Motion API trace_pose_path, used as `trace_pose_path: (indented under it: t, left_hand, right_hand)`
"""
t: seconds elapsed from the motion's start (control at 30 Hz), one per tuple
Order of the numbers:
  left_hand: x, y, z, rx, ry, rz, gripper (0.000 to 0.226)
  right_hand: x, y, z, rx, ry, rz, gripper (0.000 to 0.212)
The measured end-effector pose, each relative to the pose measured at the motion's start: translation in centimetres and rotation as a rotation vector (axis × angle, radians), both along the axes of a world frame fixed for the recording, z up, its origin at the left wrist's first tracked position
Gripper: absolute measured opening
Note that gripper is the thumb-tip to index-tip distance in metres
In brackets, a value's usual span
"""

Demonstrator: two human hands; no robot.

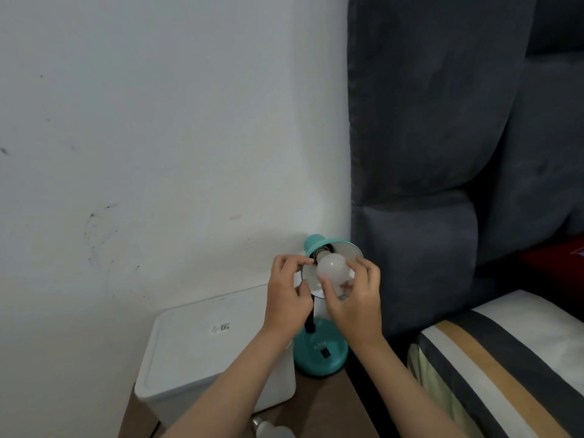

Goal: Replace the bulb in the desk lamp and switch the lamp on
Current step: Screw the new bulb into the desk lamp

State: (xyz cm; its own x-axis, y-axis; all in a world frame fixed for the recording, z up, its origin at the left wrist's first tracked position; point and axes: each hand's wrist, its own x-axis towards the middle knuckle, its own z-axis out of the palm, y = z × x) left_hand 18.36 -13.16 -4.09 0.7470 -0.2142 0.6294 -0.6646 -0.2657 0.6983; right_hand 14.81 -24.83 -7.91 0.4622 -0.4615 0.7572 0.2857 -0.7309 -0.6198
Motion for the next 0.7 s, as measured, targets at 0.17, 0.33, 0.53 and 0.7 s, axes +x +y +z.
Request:
trace_pose_path:
  t: [0.17, 0.33, 0.53, 0.7]
  left_hand:
    - [0.0, 0.2, 0.2, 0.013, 0.008, 0.012, 0.050]
    - [-0.1, 0.3, 0.2, 0.012, 0.017, -0.010, 0.049]
    - [-0.3, 0.0, 0.1, -0.007, -0.010, -0.019, 0.051]
    - [0.0, 0.2, 0.1, 0.006, -0.008, -0.016, 0.049]
  right_hand:
    - [0.0, 0.2, -0.4, -0.121, -0.040, 0.067, 0.053]
    - [-0.1, -0.5, 0.2, -0.123, 0.016, 0.000, 0.048]
    - [-0.1, -0.7, 0.1, -0.138, -0.022, 0.080, 0.047]
    - [0.1, -0.9, -0.3, -0.174, -0.008, 0.101, 0.047]
